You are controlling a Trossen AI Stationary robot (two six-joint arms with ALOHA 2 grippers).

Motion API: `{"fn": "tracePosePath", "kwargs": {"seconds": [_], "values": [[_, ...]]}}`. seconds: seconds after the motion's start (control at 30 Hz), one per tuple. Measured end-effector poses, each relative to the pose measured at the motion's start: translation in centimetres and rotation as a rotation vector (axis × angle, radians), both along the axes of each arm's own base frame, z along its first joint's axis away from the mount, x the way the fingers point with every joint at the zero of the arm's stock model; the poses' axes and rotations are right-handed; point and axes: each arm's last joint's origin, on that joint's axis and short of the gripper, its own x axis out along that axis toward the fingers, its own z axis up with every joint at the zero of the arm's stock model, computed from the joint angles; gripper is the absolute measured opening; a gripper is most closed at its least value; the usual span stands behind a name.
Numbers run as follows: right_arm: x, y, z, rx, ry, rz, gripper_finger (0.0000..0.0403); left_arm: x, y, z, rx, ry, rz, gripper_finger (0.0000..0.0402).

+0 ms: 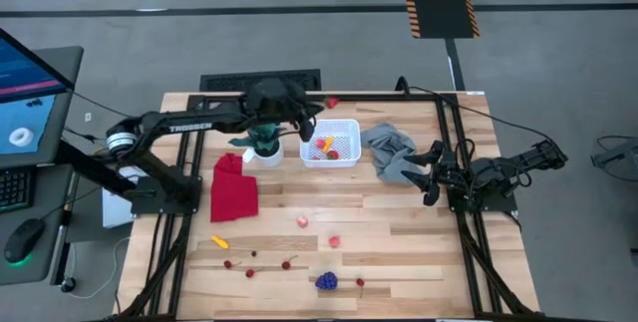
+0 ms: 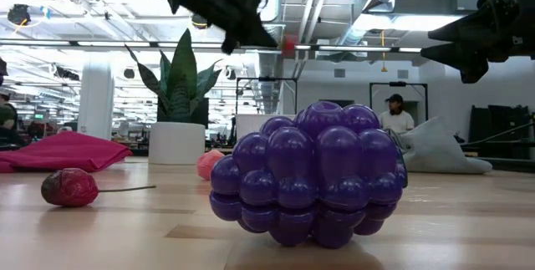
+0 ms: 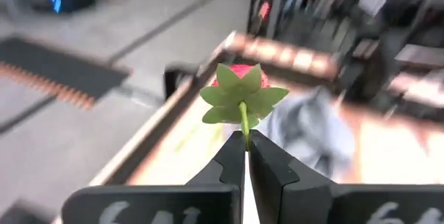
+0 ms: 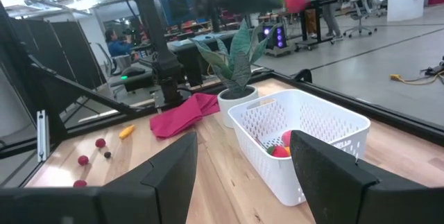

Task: Pick and placing Produce into tupperware
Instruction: Put the red strawberry into the white bin

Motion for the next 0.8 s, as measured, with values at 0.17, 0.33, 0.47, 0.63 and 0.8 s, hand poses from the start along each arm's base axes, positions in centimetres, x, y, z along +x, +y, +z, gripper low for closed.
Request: {"fn": "tracePosePath", "kwargs": {"seconds": [0.17,0.33,0.47,0.63,0.8], "values": [[0.0,0.0,0.0,0.0,0.0,0.0,0.0254,0.4,1.0,-3.2,-0.068,0.169,0.055,0.0],[0.0,0.0,0.0,-0.001,0.001,0.0,0.0254,0.7,0.9,-5.3,-0.11,0.283,0.046,0.0],[0.0,0.0,0.0,-0.001,0.001,0.0,0.0254,0.8,0.7,-6.4,-0.167,0.337,-0.006,0.0],[0.0,0.0,0.0,-0.001,0.0,0.001,0.0254,0.7,0.5,-7.7,-0.226,0.409,-0.026,0.0],[0.0,0.0,0.0,-0.001,0.001,0.001,0.0254,0.7,0.6,-8.0,-0.276,0.406,-0.025,0.0]]}}
